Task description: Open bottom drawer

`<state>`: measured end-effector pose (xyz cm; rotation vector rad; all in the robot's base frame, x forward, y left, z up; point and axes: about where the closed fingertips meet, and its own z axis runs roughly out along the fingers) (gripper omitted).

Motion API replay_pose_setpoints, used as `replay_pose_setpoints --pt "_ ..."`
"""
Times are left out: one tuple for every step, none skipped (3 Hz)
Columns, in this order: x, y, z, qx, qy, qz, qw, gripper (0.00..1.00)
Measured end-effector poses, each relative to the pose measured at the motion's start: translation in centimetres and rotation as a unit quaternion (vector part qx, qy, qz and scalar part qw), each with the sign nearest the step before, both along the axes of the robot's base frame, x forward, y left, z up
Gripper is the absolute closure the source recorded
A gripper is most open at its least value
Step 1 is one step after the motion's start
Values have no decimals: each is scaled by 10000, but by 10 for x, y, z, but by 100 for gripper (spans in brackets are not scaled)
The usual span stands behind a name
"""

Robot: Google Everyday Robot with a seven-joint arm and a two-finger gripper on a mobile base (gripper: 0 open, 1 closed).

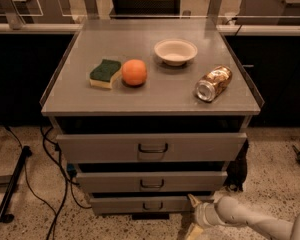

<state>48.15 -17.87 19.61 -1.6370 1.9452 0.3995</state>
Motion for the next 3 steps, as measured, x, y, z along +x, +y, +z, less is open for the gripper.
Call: replay_pose_setpoints --pt "11 3 0 13 -37 24 10000 0" --pt "21 3 -4 0 -37 22 10000 0" --pt "32 3 -12 -63 -8 16 10000 0"
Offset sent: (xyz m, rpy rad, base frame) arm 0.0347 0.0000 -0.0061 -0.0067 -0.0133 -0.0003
